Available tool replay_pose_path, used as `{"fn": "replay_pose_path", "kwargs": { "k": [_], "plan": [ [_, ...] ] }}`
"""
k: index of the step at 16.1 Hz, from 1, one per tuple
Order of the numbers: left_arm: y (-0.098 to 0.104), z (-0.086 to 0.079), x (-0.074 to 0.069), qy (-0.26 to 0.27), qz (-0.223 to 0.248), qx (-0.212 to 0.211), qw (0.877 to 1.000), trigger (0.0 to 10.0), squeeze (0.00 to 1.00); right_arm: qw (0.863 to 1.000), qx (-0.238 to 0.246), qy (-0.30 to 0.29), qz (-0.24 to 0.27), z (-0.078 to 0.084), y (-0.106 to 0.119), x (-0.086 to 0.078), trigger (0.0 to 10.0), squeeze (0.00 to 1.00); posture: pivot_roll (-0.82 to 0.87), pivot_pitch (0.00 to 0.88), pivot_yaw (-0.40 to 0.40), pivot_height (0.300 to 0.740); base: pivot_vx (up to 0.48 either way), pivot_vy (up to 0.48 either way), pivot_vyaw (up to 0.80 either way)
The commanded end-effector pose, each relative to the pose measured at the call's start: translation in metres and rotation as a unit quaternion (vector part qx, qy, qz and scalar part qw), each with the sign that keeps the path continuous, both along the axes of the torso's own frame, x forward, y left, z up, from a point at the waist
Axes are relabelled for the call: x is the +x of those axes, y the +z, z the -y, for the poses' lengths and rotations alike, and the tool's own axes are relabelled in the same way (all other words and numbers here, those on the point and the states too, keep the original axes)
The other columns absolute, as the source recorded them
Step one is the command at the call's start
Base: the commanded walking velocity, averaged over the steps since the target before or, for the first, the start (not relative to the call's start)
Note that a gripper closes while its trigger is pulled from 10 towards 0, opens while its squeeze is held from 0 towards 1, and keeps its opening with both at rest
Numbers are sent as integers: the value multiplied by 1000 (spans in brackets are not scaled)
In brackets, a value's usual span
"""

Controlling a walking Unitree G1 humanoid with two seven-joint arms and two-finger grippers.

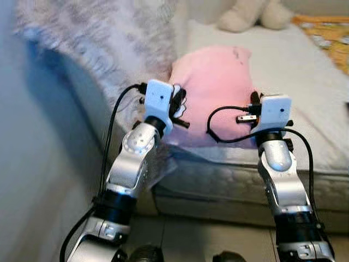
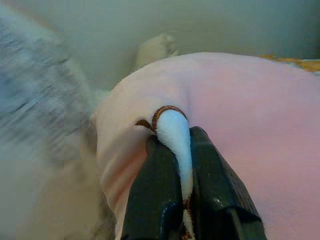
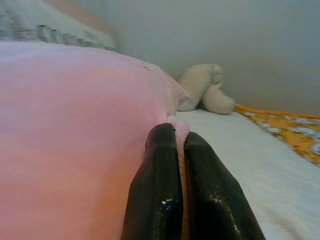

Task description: Clean up the room

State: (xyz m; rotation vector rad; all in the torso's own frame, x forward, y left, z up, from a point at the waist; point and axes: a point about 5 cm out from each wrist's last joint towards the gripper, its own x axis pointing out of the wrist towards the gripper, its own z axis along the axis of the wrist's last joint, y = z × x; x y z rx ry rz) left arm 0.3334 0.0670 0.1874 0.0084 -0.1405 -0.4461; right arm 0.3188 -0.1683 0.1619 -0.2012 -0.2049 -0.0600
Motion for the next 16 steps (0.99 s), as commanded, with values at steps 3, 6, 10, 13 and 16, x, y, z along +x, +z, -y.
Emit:
{"fn": "replay_pose_path", "kwargs": {
  "k": [3,6,10,13,16],
  "plan": [
    [13,3,2,-8,29,-7,1000,10000,0,999,-6,-27,28,13,13,3,10000,63,-158,0,82,703,480,0,0],
    [13,5,2,-9,26,-12,1000,10000,0,999,-9,-29,30,15,14,5,10000,67,-158,0,83,703,480,0,0],
    [14,6,3,-8,27,-14,999,10000,0,999,-13,-26,31,17,17,10,10000,63,-155,0,78,703,480,0,0],
    [14,7,10,20,18,-18,999,10000,0,1000,-12,-14,23,21,21,21,10000,63,-146,0,68,703,320,0,0],
    [12,17,26,25,-10,-24,999,10000,0,1000,-4,-5,-22,35,21,44,10000,43,-127,0,46,703,0,0,0]
  ]
}}
